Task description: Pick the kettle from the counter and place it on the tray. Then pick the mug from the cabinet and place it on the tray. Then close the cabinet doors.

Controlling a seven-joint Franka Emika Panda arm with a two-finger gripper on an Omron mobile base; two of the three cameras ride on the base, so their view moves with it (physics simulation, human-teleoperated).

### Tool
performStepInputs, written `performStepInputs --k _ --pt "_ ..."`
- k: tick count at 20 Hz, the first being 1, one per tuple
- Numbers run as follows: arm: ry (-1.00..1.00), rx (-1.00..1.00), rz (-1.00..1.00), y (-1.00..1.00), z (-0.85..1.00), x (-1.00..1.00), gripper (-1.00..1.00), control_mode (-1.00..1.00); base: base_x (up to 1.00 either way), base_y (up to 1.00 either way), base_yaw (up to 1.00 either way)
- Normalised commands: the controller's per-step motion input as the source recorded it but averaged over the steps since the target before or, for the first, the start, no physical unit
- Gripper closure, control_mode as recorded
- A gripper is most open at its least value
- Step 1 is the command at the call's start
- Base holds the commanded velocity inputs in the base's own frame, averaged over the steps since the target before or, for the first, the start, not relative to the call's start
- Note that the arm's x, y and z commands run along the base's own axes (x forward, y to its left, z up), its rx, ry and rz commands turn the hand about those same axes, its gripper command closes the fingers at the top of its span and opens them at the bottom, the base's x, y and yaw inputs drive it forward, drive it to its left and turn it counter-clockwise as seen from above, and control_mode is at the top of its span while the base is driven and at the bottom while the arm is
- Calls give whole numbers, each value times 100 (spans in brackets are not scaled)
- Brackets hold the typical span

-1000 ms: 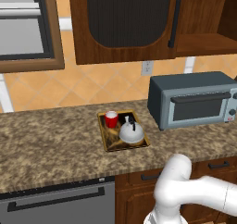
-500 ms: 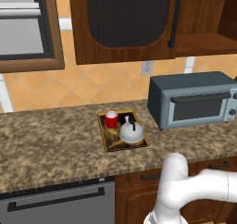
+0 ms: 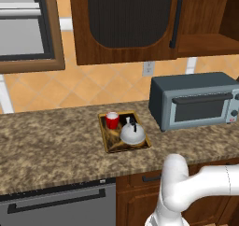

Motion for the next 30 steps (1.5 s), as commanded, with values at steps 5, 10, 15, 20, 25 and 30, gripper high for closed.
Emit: performStepInputs --k 5,10,15,20,25,30 --pt "-1 -11 -7 97 2 100 -100 -100 0 0 0" --pt "-1 -10 -7 82 0 100 -100 -100 0 0 0" --pt "-8 -12 -10 63 -11 99 -100 -100 0 0 0" --pt "-10 -10 -9 61 -12 98 -100 -100 0 0 0" --pt "-5 -9 -8 70 -19 100 -100 -100 0 0 0" --pt "-2 -8 -5 71 -16 100 -100 -100 0 0 0"
